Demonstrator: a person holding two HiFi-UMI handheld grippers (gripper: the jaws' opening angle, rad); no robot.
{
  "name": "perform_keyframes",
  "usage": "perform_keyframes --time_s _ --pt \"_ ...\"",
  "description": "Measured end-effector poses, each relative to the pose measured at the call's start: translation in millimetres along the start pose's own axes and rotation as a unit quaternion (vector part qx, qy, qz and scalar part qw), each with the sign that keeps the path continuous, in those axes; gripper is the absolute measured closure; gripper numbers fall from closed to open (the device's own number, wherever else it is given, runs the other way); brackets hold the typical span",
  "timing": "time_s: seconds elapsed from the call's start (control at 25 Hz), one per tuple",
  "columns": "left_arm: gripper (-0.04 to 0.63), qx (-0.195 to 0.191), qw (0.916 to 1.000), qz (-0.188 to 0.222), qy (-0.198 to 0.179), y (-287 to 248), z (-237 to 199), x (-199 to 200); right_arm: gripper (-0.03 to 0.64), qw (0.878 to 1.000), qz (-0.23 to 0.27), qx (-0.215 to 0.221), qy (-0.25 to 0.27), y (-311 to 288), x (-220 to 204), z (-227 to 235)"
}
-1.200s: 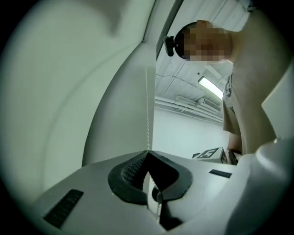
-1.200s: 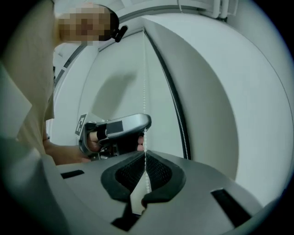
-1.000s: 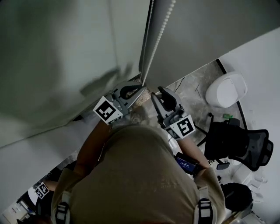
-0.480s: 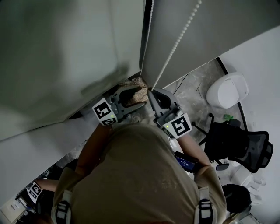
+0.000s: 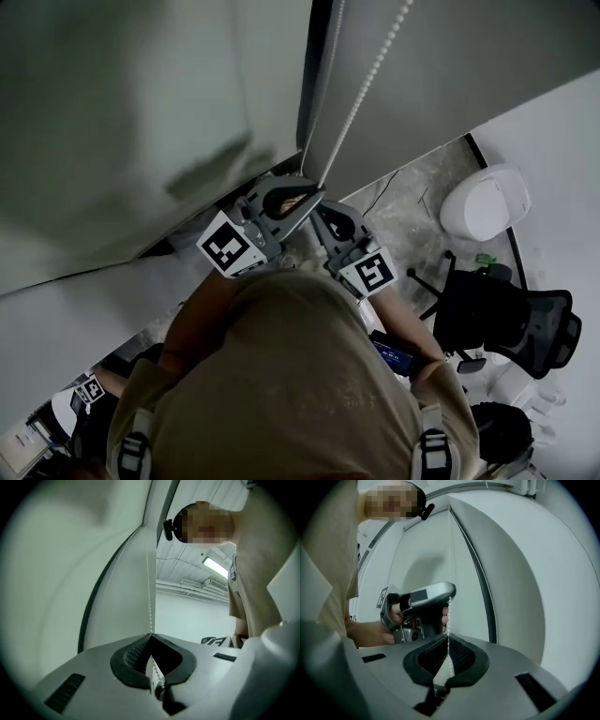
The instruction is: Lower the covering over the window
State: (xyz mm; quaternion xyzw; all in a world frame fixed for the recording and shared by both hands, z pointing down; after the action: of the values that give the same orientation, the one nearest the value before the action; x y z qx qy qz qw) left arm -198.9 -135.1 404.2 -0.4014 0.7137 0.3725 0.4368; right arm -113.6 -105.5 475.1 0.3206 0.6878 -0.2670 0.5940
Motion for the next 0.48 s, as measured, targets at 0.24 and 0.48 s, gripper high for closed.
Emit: perform_keyframes --time_s 0.24,0.48 --pt "0.580 0.044 0.9978 -0.046 -0.020 25.1 -32.3 -43.1 0.485 0.996 0.086 -0.019 -0.010 9.1 31.5 18.2" --pt "0.580 0.051 0.9968 -0.062 0.003 21.3 -11.0 -98.4 0.496 0.995 0.078 0.031 0.052 0.5 57.7 17.7"
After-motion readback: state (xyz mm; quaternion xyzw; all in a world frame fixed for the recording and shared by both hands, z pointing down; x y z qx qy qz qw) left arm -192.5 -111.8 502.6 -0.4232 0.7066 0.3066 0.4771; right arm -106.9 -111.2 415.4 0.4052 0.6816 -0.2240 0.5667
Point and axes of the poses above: the fingertips, and each gripper's own axes: y backward along the fingers, z to its right, x out of its top, the point moved 6 cm from there along y, backward along the fingers, and after that the axes turned 15 degrees about y, right-handed, at the moved point
